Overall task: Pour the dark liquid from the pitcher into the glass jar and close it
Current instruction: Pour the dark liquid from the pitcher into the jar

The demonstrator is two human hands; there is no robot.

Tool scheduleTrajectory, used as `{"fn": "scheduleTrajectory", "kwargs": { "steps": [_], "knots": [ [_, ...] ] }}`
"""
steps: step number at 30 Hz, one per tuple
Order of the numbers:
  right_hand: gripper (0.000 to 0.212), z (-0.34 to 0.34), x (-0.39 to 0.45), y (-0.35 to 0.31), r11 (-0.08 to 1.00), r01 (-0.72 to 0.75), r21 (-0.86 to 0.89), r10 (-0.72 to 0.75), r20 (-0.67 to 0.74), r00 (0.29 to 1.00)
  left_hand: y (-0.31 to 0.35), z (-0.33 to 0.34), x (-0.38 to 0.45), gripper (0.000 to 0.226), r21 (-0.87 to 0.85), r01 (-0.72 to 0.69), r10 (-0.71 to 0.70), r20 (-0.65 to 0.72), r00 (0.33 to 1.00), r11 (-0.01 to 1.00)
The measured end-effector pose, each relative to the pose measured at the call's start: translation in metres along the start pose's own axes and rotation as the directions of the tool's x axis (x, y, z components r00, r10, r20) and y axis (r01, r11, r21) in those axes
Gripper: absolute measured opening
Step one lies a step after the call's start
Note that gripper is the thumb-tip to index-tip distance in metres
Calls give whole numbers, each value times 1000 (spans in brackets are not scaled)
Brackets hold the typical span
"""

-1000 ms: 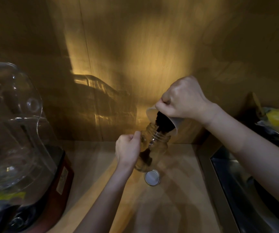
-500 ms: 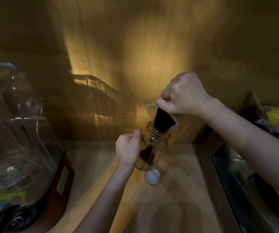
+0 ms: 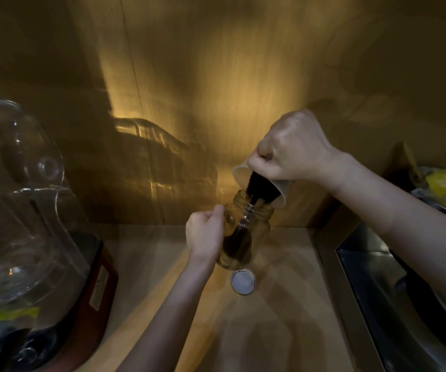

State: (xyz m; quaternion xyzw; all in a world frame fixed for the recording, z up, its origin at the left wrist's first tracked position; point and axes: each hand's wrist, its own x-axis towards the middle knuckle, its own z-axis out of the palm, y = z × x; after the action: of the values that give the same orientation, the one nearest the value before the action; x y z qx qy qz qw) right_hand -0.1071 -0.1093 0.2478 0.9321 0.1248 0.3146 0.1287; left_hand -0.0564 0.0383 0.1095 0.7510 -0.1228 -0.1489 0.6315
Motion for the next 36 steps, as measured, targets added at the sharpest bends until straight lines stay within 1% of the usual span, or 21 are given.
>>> {"fn": "scheduleTrajectory", "kwargs": {
  "steps": [6, 15, 19, 24, 30, 36],
  "knots": [
    [38, 3, 1, -1, 1000, 8, -16, -8, 0, 1000, 0, 1, 0, 43, -27, 25, -25, 8, 1000, 999],
    [39, 3, 2, -3, 999, 28, -25, -28, -14, 1000, 2, 0, 1, 34, -17, 38, -37, 37, 999, 999],
    [38, 2, 2, -4, 1000, 18, -24, -18, -19, 1000, 1, -1, 1, 37, -14, 37, -37, 28, 999, 999],
    [38, 3, 2, -4, 999, 16, -31, -16, -19, 1000, 1, -2, 0, 35, -27, 35, -33, 51, 998, 999],
    [38, 1, 4, -4, 1000, 22, -13, -22, -28, 999, 5, -4, -1, 43, -64, 53, -49, 57, 997, 997],
    [38, 0, 7, -5, 999, 49, -18, -49, -26, 998, 5, -5, 0, 41, -81, 54, -48, 73, 996, 995]
  ]
}}
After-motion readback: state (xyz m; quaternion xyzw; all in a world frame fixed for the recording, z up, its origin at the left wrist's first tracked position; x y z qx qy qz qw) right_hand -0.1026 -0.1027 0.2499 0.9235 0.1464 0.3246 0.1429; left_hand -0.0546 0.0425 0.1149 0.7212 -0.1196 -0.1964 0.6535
